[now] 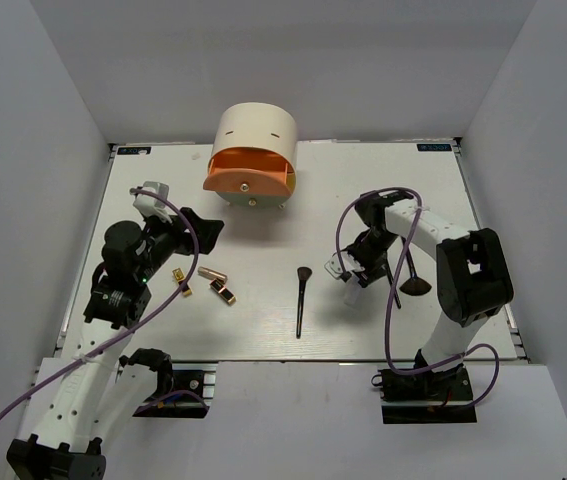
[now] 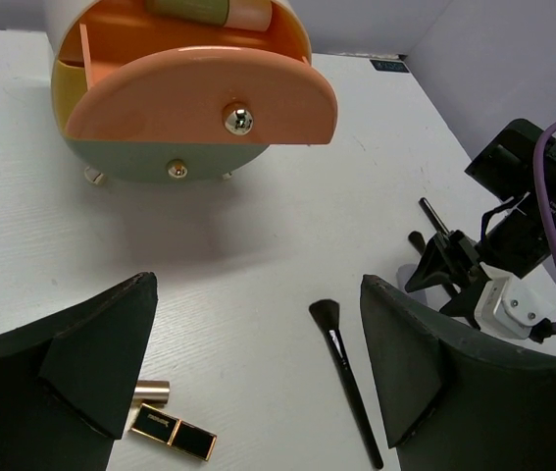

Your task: Organize the makeup

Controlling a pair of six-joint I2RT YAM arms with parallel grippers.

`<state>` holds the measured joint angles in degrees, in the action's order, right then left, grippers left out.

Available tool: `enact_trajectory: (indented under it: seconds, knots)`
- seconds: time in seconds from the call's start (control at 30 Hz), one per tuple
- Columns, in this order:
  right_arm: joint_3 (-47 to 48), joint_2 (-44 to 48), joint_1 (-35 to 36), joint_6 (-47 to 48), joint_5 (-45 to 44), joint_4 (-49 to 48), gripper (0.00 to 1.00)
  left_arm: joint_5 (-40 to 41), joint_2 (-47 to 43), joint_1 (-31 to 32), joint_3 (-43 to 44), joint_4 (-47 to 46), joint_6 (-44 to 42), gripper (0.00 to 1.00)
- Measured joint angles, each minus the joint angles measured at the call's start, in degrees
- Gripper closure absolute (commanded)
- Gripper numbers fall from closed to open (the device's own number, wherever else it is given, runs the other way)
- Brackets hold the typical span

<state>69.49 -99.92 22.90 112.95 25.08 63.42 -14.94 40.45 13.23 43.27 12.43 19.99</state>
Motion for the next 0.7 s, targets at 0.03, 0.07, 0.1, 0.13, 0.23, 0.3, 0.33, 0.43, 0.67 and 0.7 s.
enact_trajectory:
  seconds: [0.03,0.07,0.1,0.13,0.23,0.3,0.33,0.43,0.67,0.7]
  knots:
    - [-0.52,0.0,0.0,0.0,-0.33,-0.22,0.35,0.0,0.0,0.0,-0.2,-0.02,0.0,0.06]
    - [-1.33,0.0,0.0,0.02,-0.63,-0.74,0.35,0.0,0.02,0.0,-0.42,0.0,0.0,0.05]
    - [-2.34,0.0,0.02,0.0,-0.96,-1.2,0.35,0.0,0.07,0.0,-0.61,0.07,0.02,0.06]
    - [-3.08,0.0,0.07,0.02,-1.16,-1.55,0.36,0.0,0.15,0.0,-0.7,0.07,0.0,0.06]
    - [-5.66,0.0,0.17,0.04,-1.97,-3.56,0.38,0.0,0.37,0.0,-0.79,0.04,0.0,0.06]
    - [-7.02,0.0,0.37,0.0,-2.6,-5.38,0.41,0.0,0.42,0.0,-0.79,0.02,0.0,0.06]
    - [-7.72,0.0,0.39,-0.02,-2.84,-6.49,0.42,0.0,0.42,0.0,-0.79,0.02,0.0,0.06]
    - [-9.07,0.0,0.5,-0.44,-3.41,-8.94,0.5,0.0,0.46,0.0,-0.79,0.04,0.0,0.05]
    - [-9.11,0.02,0.55,-1.99,-3.52,-9.75,0.82,0.02,0.42,0.0,-0.79,0.07,0.0,0.05]
    - [-9.11,0.02,0.55,-2.03,-3.52,-9.75,0.84,0.02,0.42,0.0,-0.79,0.09,0.0,0.05]
